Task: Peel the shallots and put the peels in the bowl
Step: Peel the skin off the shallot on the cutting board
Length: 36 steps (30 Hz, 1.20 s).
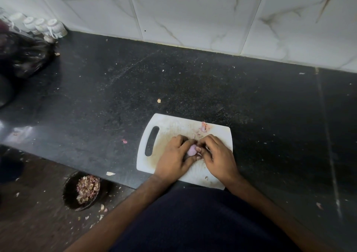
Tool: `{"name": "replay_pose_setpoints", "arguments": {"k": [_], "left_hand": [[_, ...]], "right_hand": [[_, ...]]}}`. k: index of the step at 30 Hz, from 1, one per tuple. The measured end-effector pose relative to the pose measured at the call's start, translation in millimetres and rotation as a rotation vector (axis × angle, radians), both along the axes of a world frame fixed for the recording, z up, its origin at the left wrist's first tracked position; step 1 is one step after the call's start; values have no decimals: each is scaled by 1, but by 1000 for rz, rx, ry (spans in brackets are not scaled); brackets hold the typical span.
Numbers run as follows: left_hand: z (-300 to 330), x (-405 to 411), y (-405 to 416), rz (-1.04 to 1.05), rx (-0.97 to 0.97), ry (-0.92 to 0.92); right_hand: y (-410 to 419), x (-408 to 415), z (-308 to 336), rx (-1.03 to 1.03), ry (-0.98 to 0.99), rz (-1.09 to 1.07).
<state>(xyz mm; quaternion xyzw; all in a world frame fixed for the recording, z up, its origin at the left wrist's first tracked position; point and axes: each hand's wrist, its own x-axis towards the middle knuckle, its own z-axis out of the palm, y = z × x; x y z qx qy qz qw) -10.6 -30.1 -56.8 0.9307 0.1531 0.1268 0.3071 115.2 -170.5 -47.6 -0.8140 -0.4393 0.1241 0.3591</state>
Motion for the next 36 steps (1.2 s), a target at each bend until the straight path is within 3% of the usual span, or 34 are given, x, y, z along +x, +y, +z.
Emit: {"name": "replay_pose_setpoints", "arguments": {"k": [4, 7, 15, 36], "left_hand": [[-1, 5, -6, 3, 307, 74], [0, 8, -8, 3, 378, 113], [0, 6, -8, -3, 342, 103], [4, 5, 0, -83, 278, 123]], "right_hand": [[3, 0, 2, -31, 24, -26], [4, 3, 2, -55, 10, -11], [2, 6, 5, 29, 60, 78], [5, 22, 15, 30, 517, 138]]}}
